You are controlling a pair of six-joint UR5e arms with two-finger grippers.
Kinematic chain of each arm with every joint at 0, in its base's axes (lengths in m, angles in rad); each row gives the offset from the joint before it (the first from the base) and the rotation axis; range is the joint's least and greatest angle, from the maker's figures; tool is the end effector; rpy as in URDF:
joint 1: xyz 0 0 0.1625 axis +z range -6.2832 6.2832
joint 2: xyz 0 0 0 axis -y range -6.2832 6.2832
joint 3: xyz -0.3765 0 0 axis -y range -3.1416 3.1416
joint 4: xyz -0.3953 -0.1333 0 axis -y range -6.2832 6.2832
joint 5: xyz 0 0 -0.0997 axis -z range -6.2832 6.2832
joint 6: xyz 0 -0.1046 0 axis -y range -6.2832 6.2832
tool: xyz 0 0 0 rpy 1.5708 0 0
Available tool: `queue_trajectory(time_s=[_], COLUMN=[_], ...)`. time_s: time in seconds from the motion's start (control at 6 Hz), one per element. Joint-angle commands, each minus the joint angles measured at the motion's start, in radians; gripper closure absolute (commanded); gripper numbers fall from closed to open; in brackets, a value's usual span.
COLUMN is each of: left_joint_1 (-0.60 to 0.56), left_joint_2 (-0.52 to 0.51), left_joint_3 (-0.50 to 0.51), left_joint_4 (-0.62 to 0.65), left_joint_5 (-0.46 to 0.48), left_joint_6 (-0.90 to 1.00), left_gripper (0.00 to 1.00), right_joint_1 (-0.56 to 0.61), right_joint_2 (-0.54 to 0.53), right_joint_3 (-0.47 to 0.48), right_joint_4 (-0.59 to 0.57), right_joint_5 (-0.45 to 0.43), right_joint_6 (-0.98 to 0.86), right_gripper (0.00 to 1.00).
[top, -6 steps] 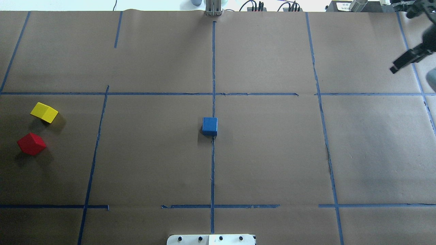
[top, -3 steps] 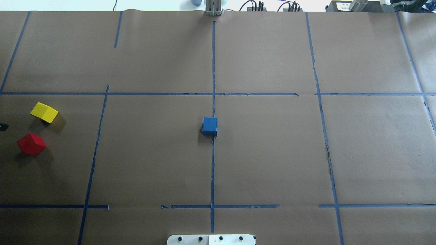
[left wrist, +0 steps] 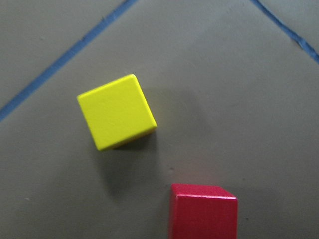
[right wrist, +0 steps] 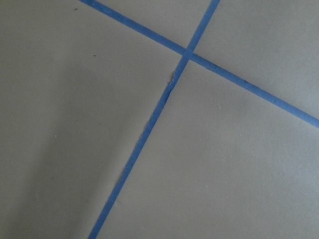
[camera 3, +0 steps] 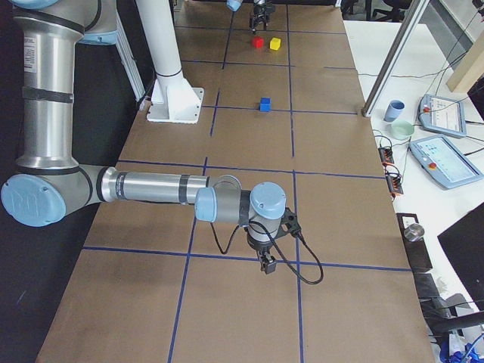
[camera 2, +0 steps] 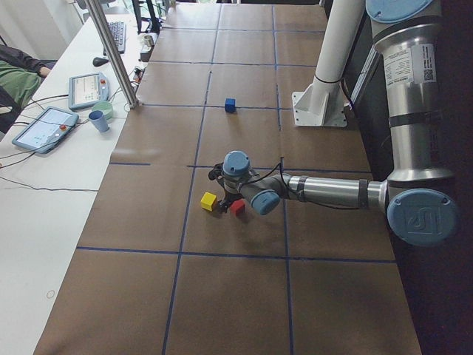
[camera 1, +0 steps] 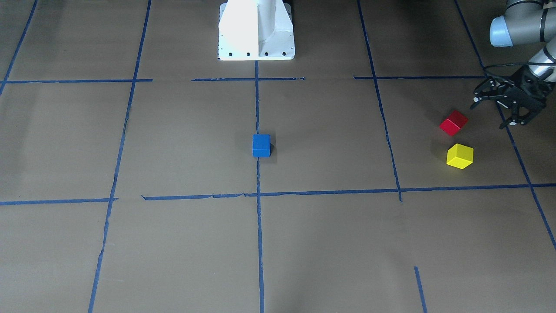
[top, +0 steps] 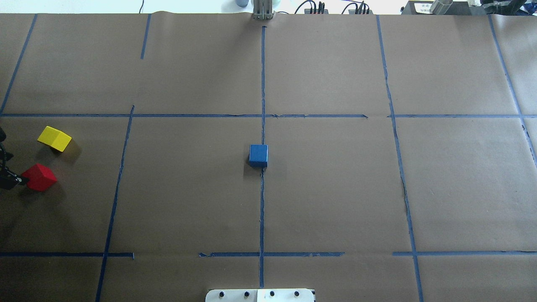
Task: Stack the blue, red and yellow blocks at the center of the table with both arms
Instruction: 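Reach the left gripper down to the red cube and grasp it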
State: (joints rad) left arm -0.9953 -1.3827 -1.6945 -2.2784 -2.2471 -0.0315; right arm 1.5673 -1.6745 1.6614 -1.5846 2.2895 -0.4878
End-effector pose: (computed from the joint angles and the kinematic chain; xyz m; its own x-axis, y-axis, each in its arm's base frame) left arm 0.1895 -0.4168 0.5633 0.4634 0.7179 -0.5195 -0.4211 0.6942 0.5837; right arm 0.0628 -0.4541 0.6235 0.6633 -0.4552 0.5940 0.3559 0.8901 0.2847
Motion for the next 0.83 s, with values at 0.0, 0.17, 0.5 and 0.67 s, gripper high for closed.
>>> queue_trajectory(time_s=[0.0, 0.17, 0.5, 0.67], left_joint_1=[0.04, 0.047, 0.05, 0.05], left_joint_2=[-0.004, -0.009, -0.053, -0.065], left_joint_3=[0.015, 0.016, 0.06, 0.07], left_joint_4=[0.0, 0.0, 0.004, 0.004], left_joint_5=[0.003, 0.004, 0.006, 0.007], left_joint_6=[-0.024, -0.025, -0.027, -0.027], left_gripper=[0.0, 0.0, 0.18, 0.52], right_joint_1=[0.0, 0.0, 0.0, 0.0], right_joint_2=[-0.002, -0.007, -0.007, -0.007], right_joint_3=[0.0, 0.001, 0.003, 0.003], right_joint_4=[0.0, 0.0, 0.0, 0.002], right_joint_5=[0.007, 0.007, 0.007, 0.007], right_joint_6=[-0.002, 0.0, -0.002, -0.002], right_gripper=[0.01, 0.01, 0.01, 0.01])
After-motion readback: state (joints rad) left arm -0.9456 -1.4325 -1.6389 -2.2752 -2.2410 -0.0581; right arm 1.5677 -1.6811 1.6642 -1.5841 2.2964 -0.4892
